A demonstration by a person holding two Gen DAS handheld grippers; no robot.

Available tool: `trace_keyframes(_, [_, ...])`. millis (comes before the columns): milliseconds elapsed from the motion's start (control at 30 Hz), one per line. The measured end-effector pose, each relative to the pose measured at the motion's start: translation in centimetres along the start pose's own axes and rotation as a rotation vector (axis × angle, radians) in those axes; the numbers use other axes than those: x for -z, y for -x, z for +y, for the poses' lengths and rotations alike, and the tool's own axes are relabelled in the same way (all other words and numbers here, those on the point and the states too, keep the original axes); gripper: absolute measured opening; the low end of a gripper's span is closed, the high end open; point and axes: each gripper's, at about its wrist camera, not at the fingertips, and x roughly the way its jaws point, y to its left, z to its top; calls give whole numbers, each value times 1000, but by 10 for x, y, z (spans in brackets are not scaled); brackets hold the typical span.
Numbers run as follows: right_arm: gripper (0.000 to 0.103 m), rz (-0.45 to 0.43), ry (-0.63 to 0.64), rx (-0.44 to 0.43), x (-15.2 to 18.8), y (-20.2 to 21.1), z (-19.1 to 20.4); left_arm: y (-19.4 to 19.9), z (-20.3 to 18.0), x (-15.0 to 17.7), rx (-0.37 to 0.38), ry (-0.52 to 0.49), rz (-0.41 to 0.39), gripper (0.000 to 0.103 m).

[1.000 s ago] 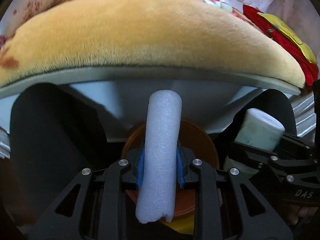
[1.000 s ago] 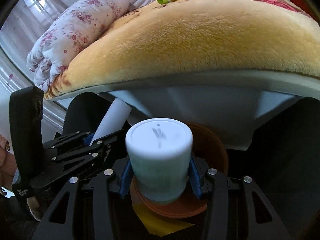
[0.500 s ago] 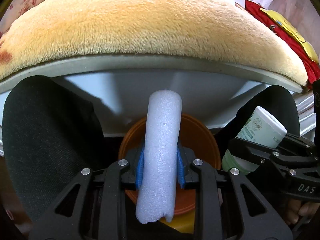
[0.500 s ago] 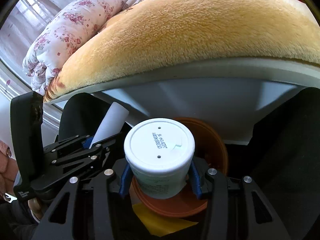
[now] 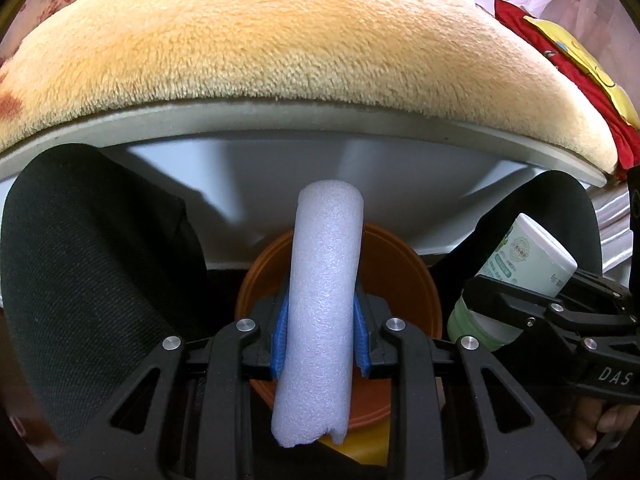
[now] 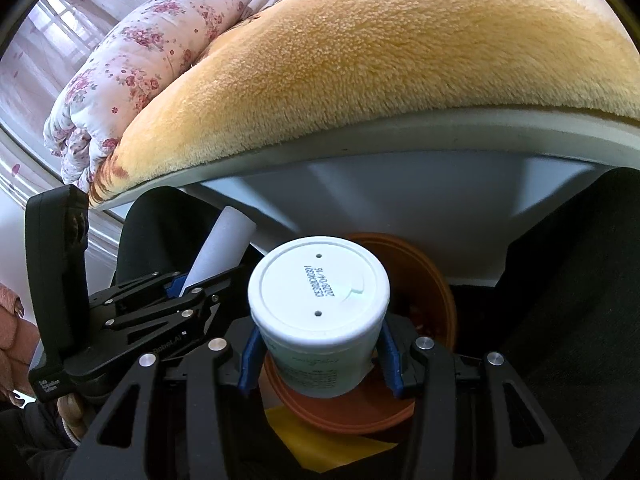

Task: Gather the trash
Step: 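Lower both tools over the orange bin and open both to drop the items, then raise both open tools back over the bed items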

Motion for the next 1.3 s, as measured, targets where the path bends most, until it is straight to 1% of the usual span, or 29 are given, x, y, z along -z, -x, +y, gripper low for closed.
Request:
trace_keyframes(167, [47, 10, -6, -2, 0, -1, -1, -3, 3, 0, 3, 2, 8, 26])
trace_keyframes(200, [47, 13, -9, -2, 0, -2, -1, -4, 3, 0, 4, 1, 12, 27])
trace_keyframes(233, [47, 16, -12, -2, 0, -3, -2, -6, 3, 0, -10, 1, 22, 31])
trace_keyframes(267, [49, 26, -17, 0, 0, -5, -3, -9, 3, 0, -18, 3, 35, 50])
trace_keyframes(300, [61, 36, -26, 3, 0, -7, -5, -12, 4, 0, -32, 11, 50, 82])
trace_keyframes(333, [66, 38, -42, 9, 0, -8, -8, -15, 6, 0, -33, 19, 56, 86])
trace_keyframes(367, [68, 33, -54, 14, 0, -7, -11, -15, 5, 0, -34, 16, 55, 86])
trace_keyframes(500, [66, 8, -89, 1, -1, -2, -18, -21, 3, 1, -39, 6, 74, 86])
trace_keyframes(667, [66, -28, -92, 3, 0, 6, -18, -16, 3, 2, -39, 13, 53, 86])
trace_keyframes(767, [66, -70, -91, 3, 0, 17, -17, -4, -2, 2, -66, 0, -1, 86])
trace_keyframes(833, [66, -90, -90, -2, 0, 22, -17, 7, -8, 1, -87, -20, -51, 86])
trace_keyframes(933, [69, -133, -70, -9, 1, 39, -12, 28, -15, -1, -123, -60, -131, 86])
trace_keyframes(1000, [74, -166, -38, -7, 0, 52, -7, 43, -21, -3, -164, -96, -189, 86])
trace_keyframes(1067, [76, -184, 5, -14, -5, 64, -1, 56, -27, -7, -205, -131, -228, 87])
trace_keyframes(1133, [77, -192, 46, -32, -11, 75, 7, 71, -31, -14, -227, -153, -259, 87])
trace_keyframes(1233, [79, -212, 81, -76, -25, 90, 15, 94, -32, -26, -216, -163, -305, 88])
trace_keyframes(1300, [81, -241, 95, -88, -46, 105, 13, 108, -27, -39, -182, -147, -322, 91])
